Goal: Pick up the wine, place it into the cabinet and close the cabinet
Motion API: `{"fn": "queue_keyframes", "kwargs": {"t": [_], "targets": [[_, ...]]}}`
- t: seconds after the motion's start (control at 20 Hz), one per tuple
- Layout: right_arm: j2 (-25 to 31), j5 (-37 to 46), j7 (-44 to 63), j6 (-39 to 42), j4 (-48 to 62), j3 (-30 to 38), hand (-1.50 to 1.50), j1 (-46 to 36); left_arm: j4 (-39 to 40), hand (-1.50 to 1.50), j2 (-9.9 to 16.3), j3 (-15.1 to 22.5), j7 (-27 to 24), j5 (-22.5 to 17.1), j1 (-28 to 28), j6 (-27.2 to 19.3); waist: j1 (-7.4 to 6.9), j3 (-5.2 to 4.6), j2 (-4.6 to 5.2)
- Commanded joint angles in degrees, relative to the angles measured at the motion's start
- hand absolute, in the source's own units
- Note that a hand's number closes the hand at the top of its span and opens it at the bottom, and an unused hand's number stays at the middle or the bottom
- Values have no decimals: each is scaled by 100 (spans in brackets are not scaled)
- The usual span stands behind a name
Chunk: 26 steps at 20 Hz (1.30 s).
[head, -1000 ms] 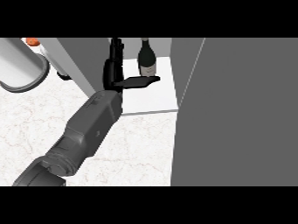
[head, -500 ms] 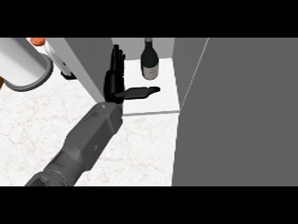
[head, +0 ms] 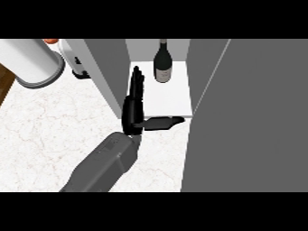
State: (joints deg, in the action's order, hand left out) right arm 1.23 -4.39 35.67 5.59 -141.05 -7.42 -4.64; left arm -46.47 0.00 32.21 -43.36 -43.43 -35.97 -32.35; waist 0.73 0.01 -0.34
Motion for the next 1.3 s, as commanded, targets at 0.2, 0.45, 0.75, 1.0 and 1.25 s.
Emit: {"fn": "queue_keyframes", "kwargs": {"t": [0.2,0.45,0.75,1.0,1.25], "targets": [[1,-127,160,-66,-464,88,-150,108,-2491,-150,249,868,473,529,1331,-1010,-115,2,0],[66,-183,-121,114,-510,81,-150,572,-3627,-150,457,1161,775,935,2133,-1476,-82,3,13],[282,-783,439,25,-555,695,-150,-72,-4358,-150,709,1273,746,1364,2840,-1621,-75,0,25],[204,-804,126,337,-424,414,-150,370,-5491,-150,1372,1441,1103,1489,3359,-1492,-84,2,19],[168,-897,624,404,-367,18,150,145,-6049,-150,2002,1535,1246,1392,3763,-1043,-102,-1,19]]}}
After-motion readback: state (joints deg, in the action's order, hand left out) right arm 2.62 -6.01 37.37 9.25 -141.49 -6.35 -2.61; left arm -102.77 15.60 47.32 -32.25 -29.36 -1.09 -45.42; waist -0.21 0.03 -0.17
